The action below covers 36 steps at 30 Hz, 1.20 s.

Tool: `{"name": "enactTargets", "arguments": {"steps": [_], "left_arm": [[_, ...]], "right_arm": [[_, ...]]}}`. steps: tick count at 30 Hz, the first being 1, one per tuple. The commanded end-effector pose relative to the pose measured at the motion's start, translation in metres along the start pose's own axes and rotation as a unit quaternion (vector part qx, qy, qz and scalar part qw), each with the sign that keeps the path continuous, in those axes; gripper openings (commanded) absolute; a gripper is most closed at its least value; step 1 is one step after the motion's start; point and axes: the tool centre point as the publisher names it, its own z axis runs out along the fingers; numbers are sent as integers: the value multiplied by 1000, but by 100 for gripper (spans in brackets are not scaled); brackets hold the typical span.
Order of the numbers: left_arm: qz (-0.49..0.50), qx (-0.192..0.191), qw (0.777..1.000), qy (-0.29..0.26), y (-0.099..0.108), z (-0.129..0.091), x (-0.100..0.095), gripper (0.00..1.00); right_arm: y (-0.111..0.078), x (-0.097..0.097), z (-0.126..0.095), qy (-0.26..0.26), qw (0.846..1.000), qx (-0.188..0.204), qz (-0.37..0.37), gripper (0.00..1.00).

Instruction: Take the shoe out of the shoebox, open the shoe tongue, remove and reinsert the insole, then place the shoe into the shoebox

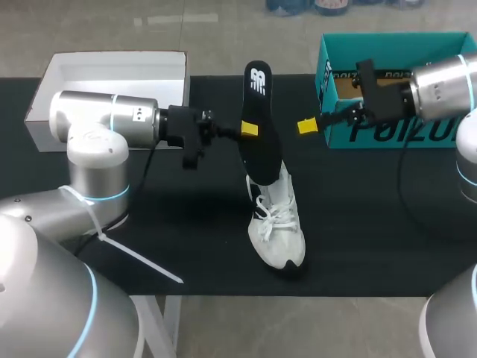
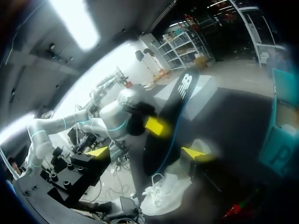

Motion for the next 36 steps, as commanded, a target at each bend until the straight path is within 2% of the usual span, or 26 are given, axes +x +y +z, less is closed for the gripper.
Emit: {"name": "enactTargets", "arguments": {"steps": [1, 9, 18, 27, 36], "left_arm": [[2, -2, 1000, 0, -1, 1, 1, 0], [2, -2, 1000, 0, -1, 1, 1, 0], [2, -2, 1000, 0, -1, 1, 1, 0], [2, -2, 1000, 0, -1, 1, 1, 0], [2, -2, 1000, 0, -1, 1, 1, 0]], "right_arm": [[11, -15, 18, 4, 1000, 5, 1, 100], [19, -34, 33, 9, 1000, 4, 10, 100], [21, -45, 57, 23, 1000, 12, 16, 100], [23, -48, 70, 33, 999, 11, 19, 100], [22, -50, 72, 37, 999, 6, 27, 100]]}}
